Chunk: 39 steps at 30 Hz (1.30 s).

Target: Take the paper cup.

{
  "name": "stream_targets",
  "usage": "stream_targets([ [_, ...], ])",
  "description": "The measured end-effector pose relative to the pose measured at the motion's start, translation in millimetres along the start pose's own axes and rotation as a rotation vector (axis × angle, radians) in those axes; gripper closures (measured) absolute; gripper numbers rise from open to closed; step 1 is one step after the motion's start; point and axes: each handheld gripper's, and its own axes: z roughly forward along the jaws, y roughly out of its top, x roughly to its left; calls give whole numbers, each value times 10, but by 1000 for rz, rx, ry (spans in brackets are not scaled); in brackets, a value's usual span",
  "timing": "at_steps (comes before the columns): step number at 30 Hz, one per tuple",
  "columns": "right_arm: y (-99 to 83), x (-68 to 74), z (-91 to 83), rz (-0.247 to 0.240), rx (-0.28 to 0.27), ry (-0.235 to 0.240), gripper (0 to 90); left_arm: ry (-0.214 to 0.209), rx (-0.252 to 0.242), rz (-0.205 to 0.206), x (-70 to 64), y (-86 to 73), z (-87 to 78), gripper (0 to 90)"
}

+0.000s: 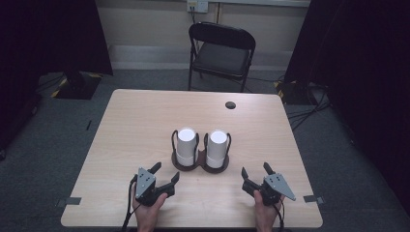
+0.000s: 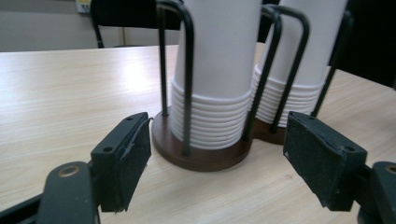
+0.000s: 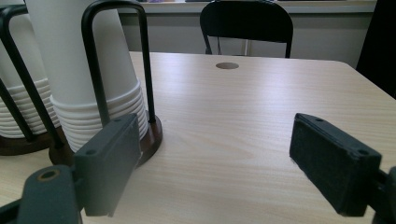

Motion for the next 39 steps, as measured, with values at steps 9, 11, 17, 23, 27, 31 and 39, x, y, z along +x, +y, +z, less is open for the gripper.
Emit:
stream_targets([
  [9,8,-32,23,33,20,45,204,-57,-13,30,-74,200,31,231],
  [11,6,-33,17,35,14,46,204,-66,-16,29,-92,234,45,230],
  [17,6,-25,19,31,17,39,202,-120,-32,38,-151,356,69,232],
  [23,7,-27,20,31,19,37,200,-173,-27,74,-222,462,140,240],
  [27,8,-25,23,32,21,38,200,-212,-25,82,-272,533,175,260],
  [31,9,-14,24,18,24,42,200,-228,-28,109,-340,604,205,259],
  [39,10,-14,28,16,28,43,201,-239,-29,138,-409,735,297,259],
])
